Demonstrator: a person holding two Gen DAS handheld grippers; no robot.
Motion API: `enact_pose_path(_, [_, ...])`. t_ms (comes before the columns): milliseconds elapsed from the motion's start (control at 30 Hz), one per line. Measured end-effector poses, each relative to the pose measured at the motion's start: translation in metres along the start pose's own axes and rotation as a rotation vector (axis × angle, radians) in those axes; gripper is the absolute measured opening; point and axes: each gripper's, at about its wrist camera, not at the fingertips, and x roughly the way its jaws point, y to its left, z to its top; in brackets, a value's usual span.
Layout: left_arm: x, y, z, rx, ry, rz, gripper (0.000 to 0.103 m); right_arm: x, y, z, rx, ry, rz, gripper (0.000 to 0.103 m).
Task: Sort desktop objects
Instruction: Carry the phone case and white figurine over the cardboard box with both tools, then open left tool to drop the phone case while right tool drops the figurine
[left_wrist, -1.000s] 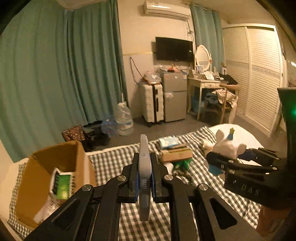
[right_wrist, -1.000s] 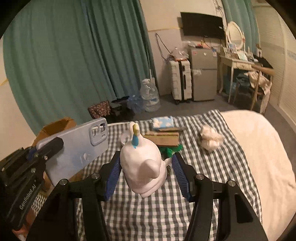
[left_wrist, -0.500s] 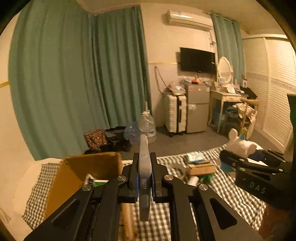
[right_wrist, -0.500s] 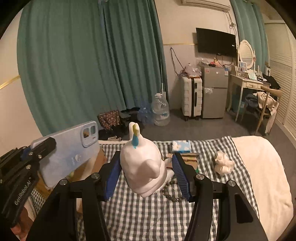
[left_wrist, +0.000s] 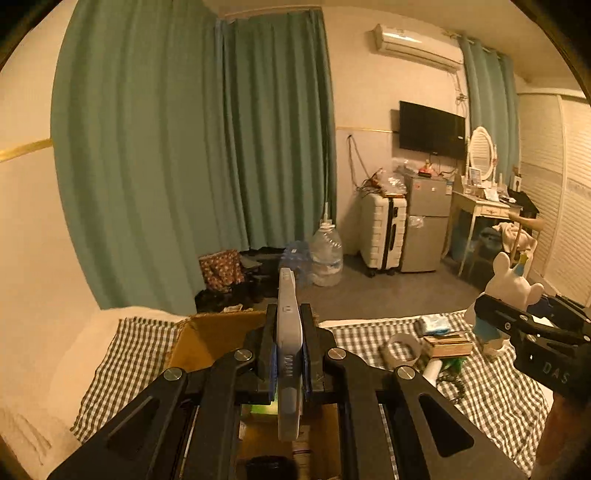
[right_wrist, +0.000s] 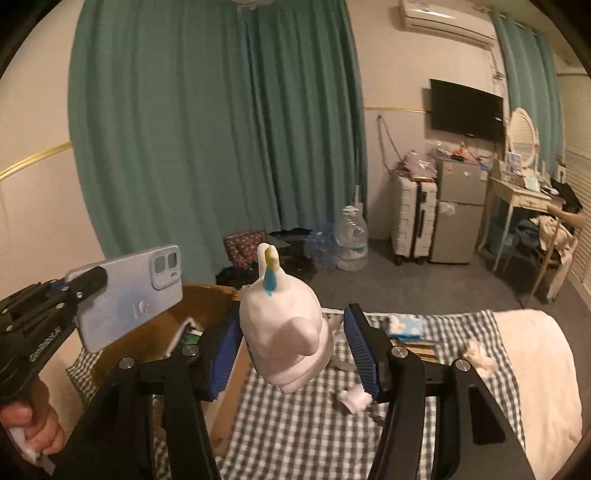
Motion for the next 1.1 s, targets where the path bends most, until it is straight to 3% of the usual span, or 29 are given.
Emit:
enact_pose_path(367, [0.005,0.041,-0.011,-0.007,0.041,0.030,0.010,0.032,0.054,0.006,-0.058,0.029,0.119,0.055])
enact_pose_path(533, [0.014,0.057,-0.019,-0.023,0.073,0.036,0.010,0.049,0.082,0.001,-0.113,0.046,0.135,0.055])
enact_pose_path(867, [0.056,0.091,-0.045,-0.090,0.196,0.065,0.010,0.093,0.122,-0.032,-0.198,0.136,0.189,0.055])
enact_pose_path(1100, [0.088,0.094,-0.062,-0.107,0.294,0.053,0.010,0.119,0.130,-0.056,-0.202,0.215,0.215,0.055])
